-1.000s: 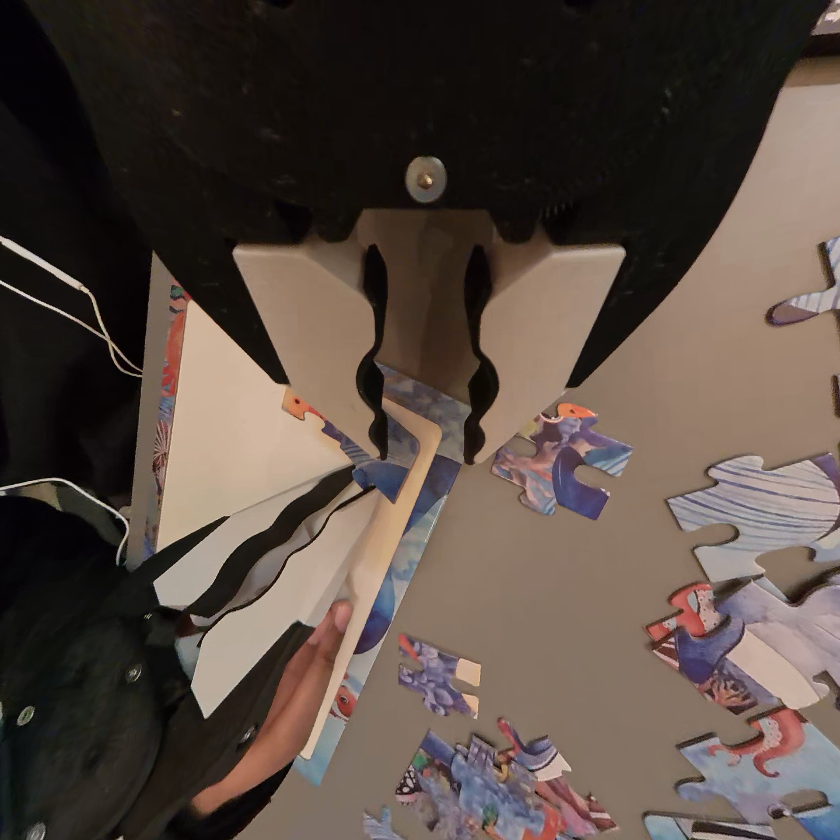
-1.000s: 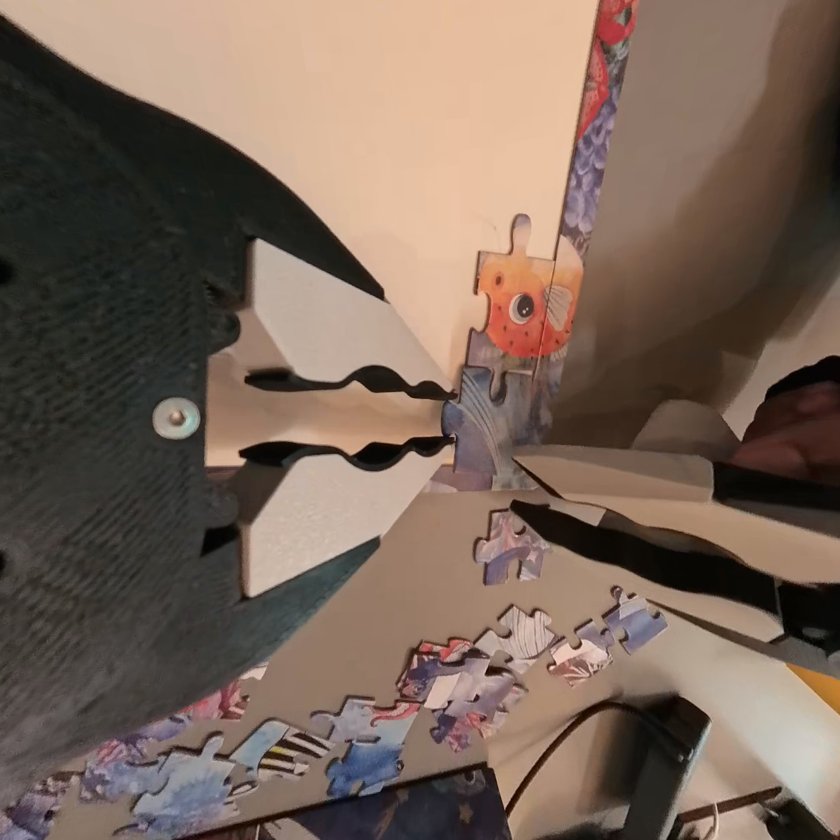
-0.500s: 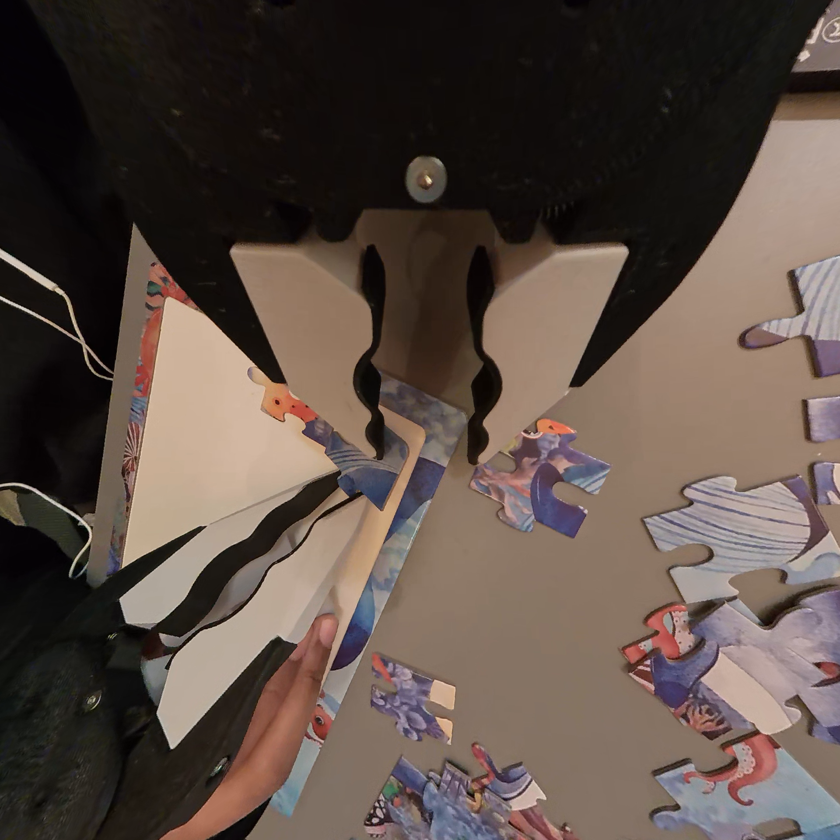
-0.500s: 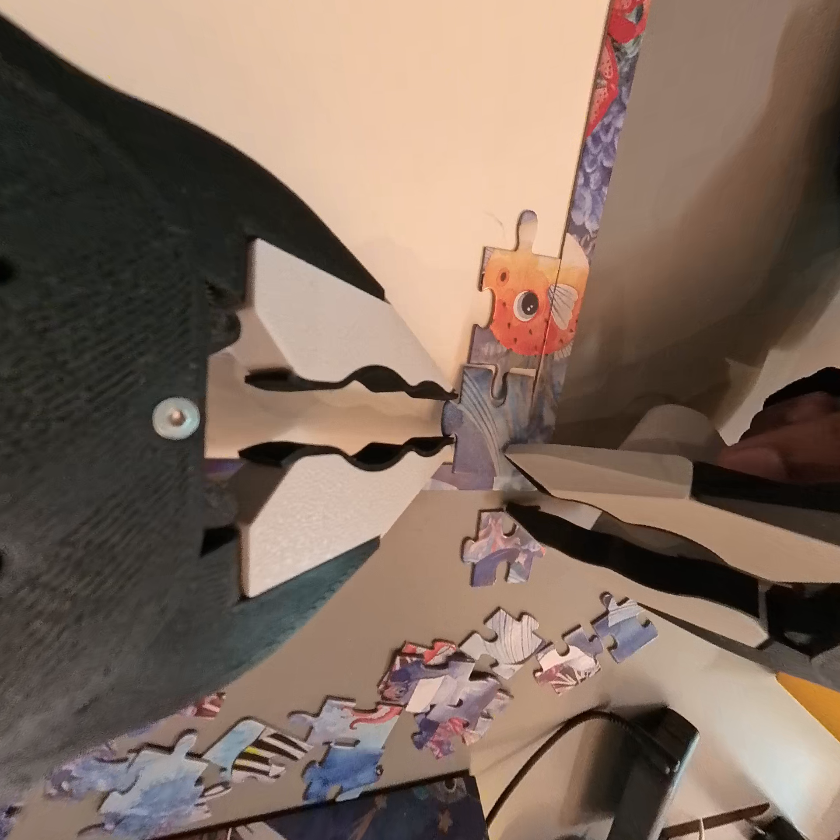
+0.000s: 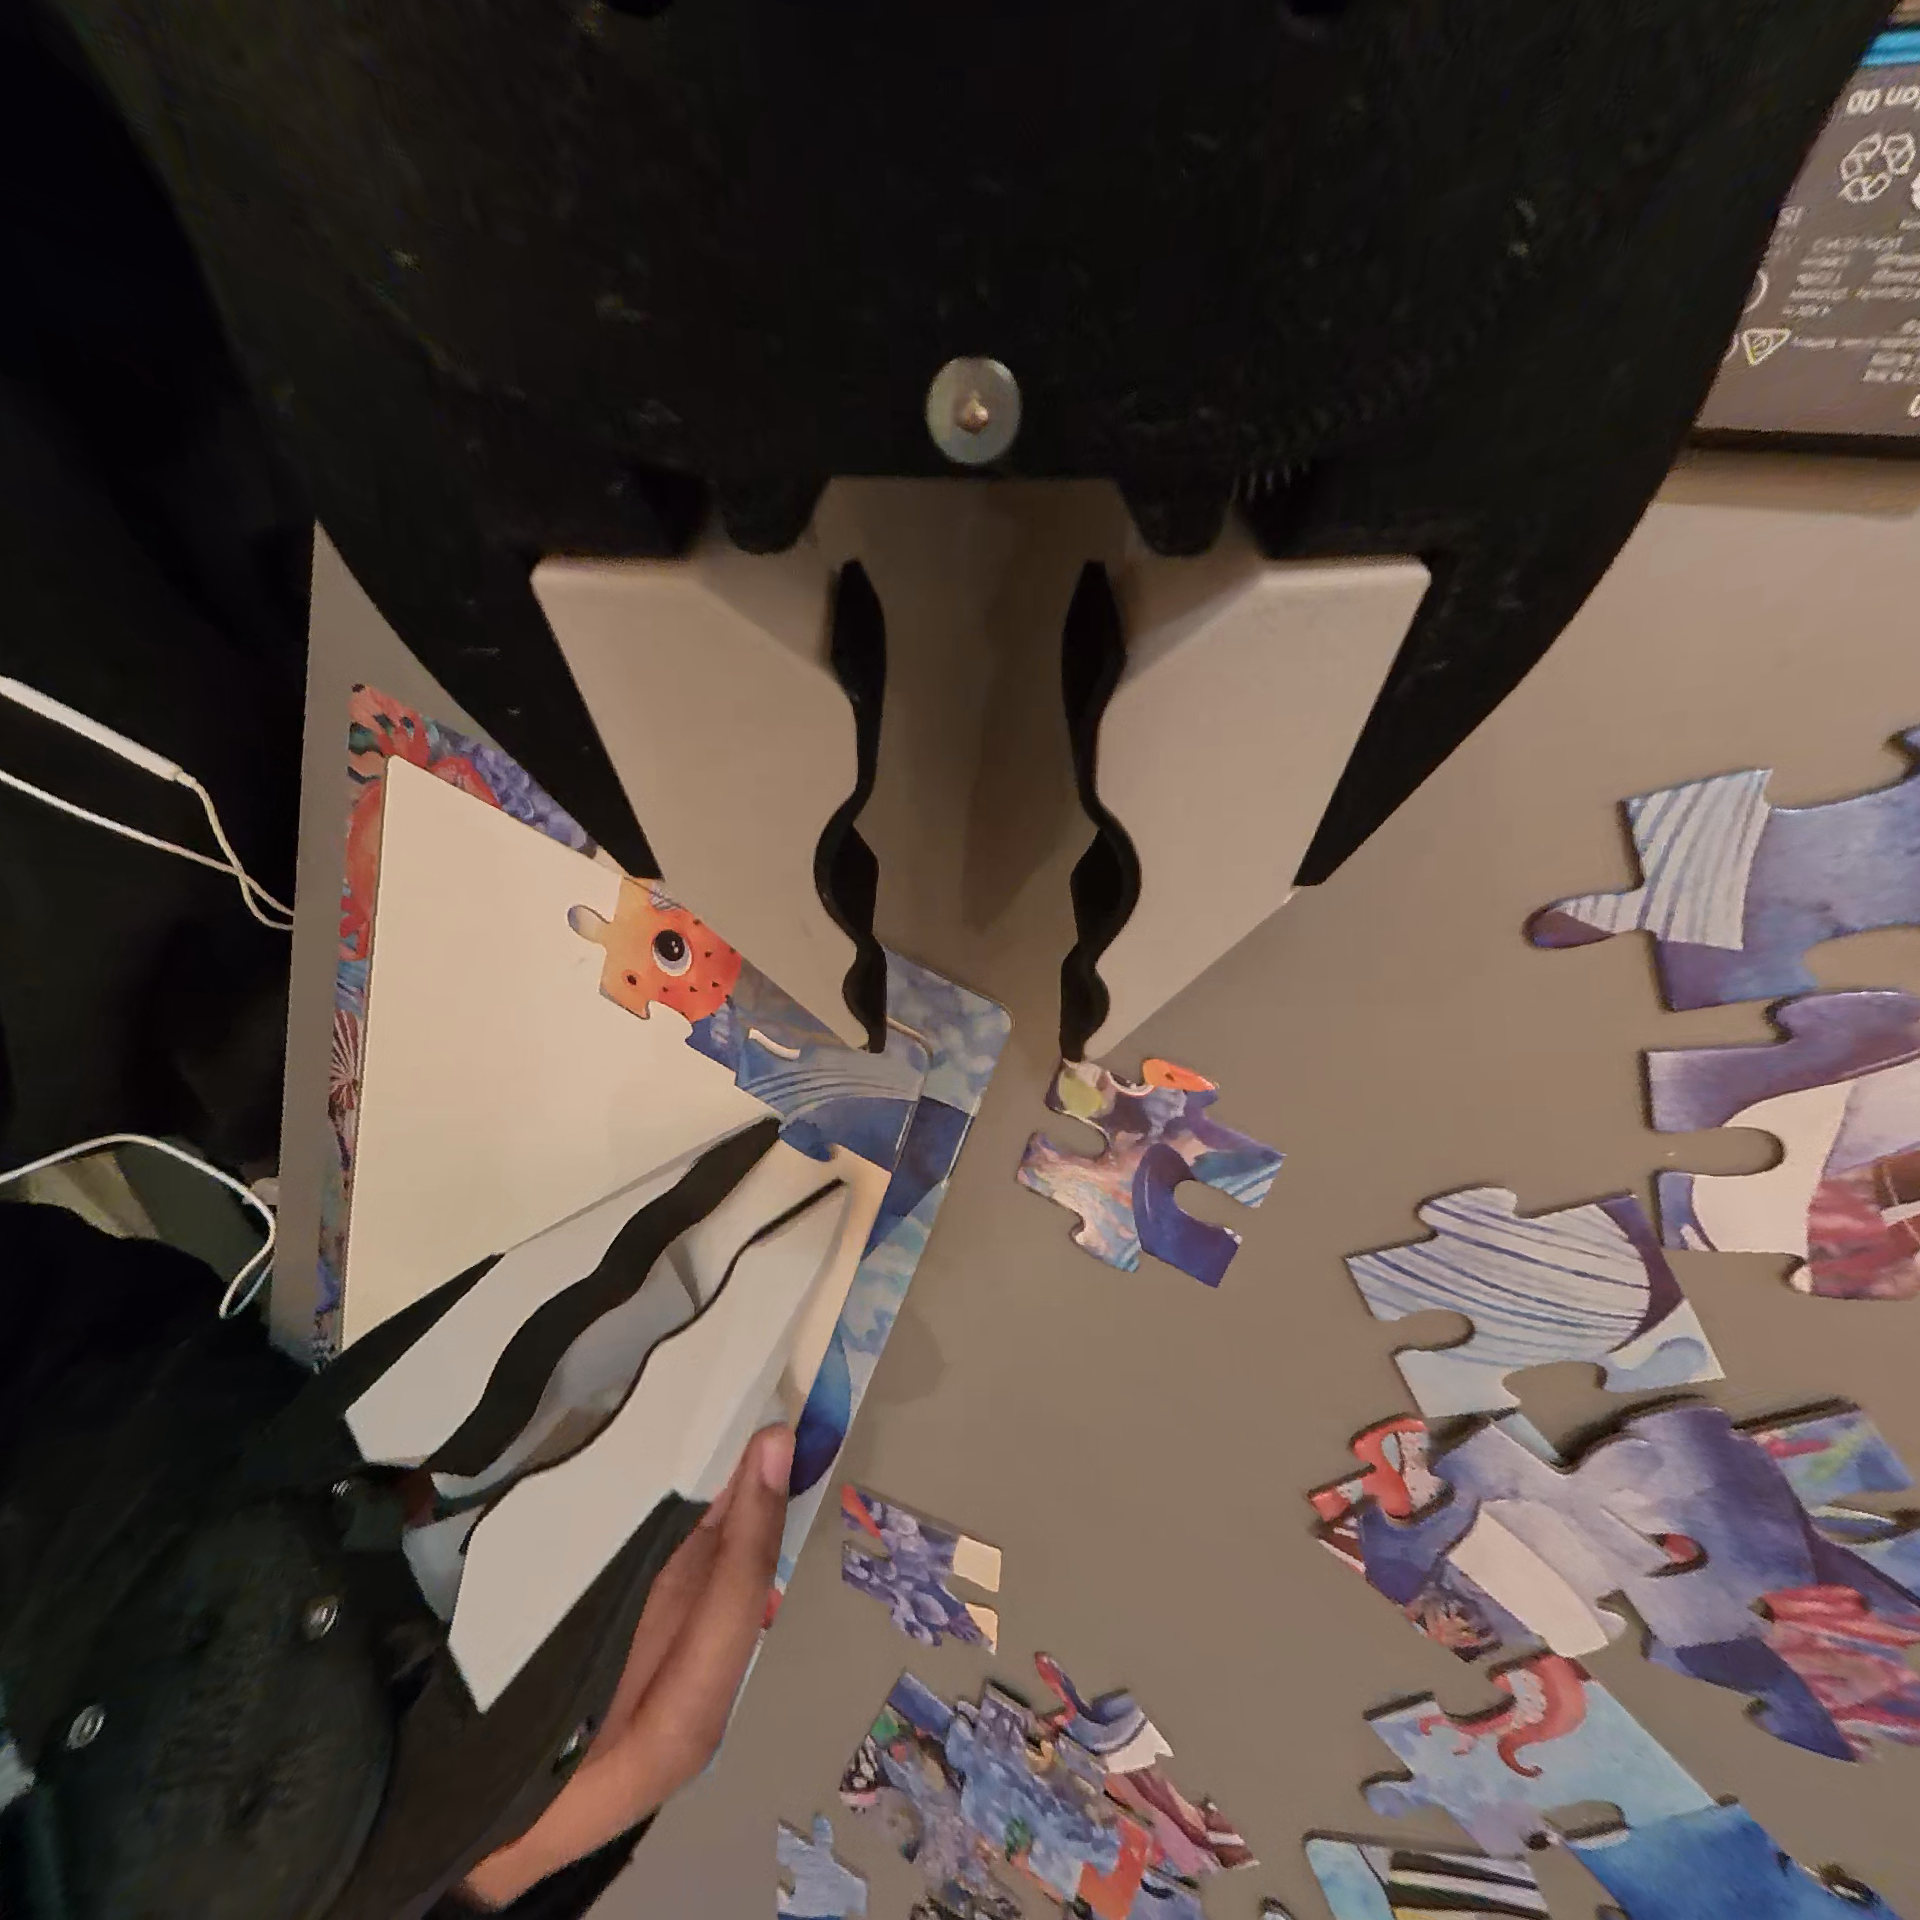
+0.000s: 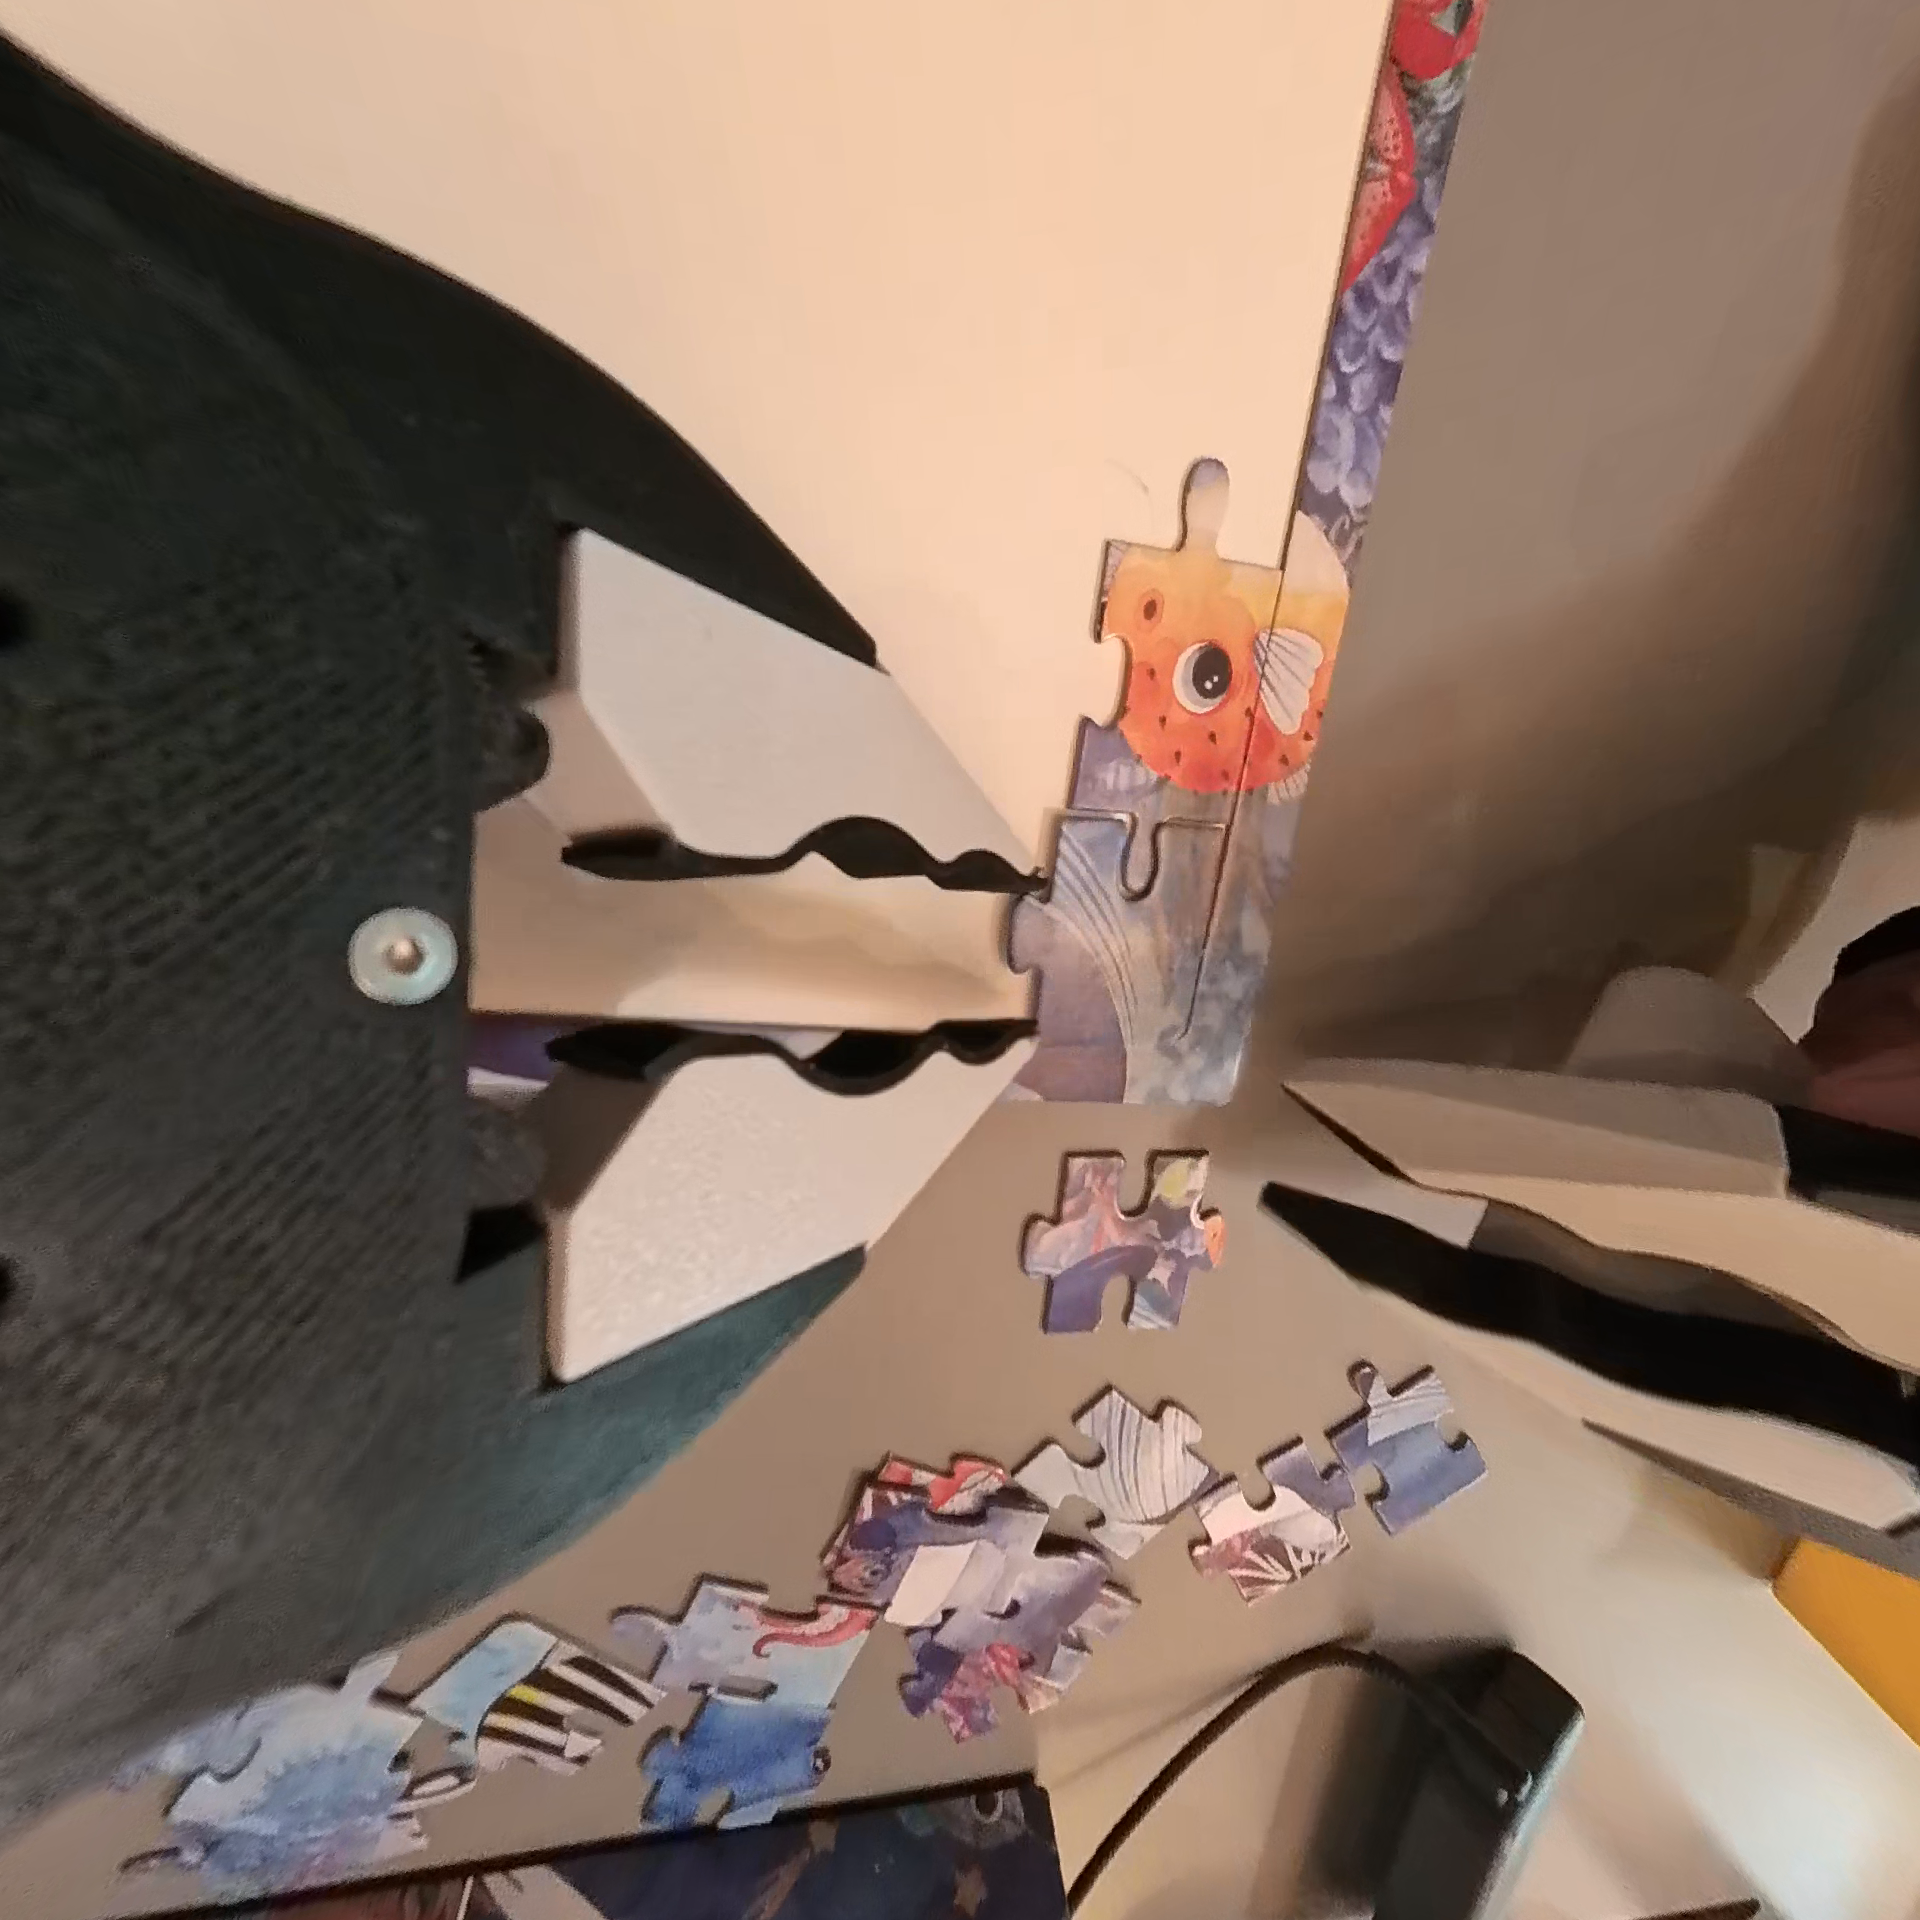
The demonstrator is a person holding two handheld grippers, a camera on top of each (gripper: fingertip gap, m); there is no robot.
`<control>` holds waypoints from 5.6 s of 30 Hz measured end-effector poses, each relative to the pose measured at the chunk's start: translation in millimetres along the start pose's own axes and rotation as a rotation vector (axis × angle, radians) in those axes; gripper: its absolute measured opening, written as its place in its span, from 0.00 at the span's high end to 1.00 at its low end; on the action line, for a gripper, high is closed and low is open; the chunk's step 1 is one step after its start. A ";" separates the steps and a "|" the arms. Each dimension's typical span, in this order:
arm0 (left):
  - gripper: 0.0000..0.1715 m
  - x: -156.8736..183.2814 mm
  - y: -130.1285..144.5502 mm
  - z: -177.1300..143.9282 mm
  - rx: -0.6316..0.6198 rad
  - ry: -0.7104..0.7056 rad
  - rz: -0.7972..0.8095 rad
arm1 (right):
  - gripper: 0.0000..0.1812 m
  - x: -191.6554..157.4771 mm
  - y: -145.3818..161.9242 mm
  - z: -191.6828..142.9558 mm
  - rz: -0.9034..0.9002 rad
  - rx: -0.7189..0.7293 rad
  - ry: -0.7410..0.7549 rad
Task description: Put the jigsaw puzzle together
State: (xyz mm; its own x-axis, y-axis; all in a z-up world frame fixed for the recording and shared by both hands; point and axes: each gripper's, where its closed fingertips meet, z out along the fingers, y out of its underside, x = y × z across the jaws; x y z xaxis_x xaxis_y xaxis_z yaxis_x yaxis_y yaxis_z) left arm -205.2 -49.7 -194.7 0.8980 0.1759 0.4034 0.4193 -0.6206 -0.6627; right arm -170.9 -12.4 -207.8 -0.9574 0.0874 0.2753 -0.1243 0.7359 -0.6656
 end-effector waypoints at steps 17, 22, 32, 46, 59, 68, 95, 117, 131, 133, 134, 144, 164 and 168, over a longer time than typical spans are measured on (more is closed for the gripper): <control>0.84 3.9 12.5 9.6 -0.074 0.021 0.001 | 0.89 -4.5 -13.9 4.6 -0.018 0.036 0.062; 0.84 3.8 12.4 9.5 -0.072 0.022 -0.003 | 0.89 2.7 -6.7 -5.9 0.014 0.029 0.080; 0.85 2.8 12.3 9.5 -0.071 0.018 -0.007 | 0.89 -6.0 -4.8 2.6 0.053 0.034 0.039; 0.86 2.8 12.3 10.4 -0.071 0.017 -0.007 | 0.94 -4.0 -28.2 -1.3 0.120 0.144 0.052; 0.87 2.8 11.9 11.0 -0.071 0.018 -0.008 | 1.00 5.9 -13.7 16.7 0.283 0.044 0.073; 0.87 2.6 12.0 11.2 -0.071 0.016 -0.008 | 1.00 4.3 -21.2 19.0 0.321 0.055 0.067; 0.97 -4.1 13.2 12.4 -0.076 -0.034 -0.017 | 1.00 32.2 -2.2 13.6 0.298 0.005 0.227; 1.00 -6.5 -36.0 -24.1 0.201 -0.111 0.047 | 1.00 107.5 23.3 -100.1 0.560 0.313 0.435; 1.00 -56.6 -49.3 -68.4 0.350 -0.479 0.049 | 1.00 150.4 122.1 -217.5 0.689 0.398 0.769; 0.99 -54.1 -51.4 -67.9 0.365 -0.463 0.047 | 1.00 149.9 120.7 -217.4 0.683 0.401 0.767; 0.98 -54.1 -51.6 -67.8 0.366 -0.464 0.045 | 1.00 149.4 119.0 -217.0 0.680 0.405 0.764; 0.97 -70.9 -54.6 -94.2 0.470 -0.567 -0.033 | 1.00 145.6 106.6 -212.4 0.667 0.444 0.733; 0.92 -82.3 -49.0 -98.1 0.444 -0.655 -0.048 | 1.00 145.7 103.2 -217.4 0.708 0.519 0.715; 0.92 -83.0 -48.4 -97.8 0.436 -0.663 -0.044 | 1.00 145.9 102.3 -218.8 0.713 0.532 0.713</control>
State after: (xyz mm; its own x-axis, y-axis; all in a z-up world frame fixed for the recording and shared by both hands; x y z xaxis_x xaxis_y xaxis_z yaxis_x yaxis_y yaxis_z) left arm -313.0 -109.0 -134.4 0.7147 0.6963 0.0660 0.3473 -0.2714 -0.8976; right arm -266.2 222.5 -83.9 -0.5086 0.8585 -0.0651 0.1314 0.0026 -0.9913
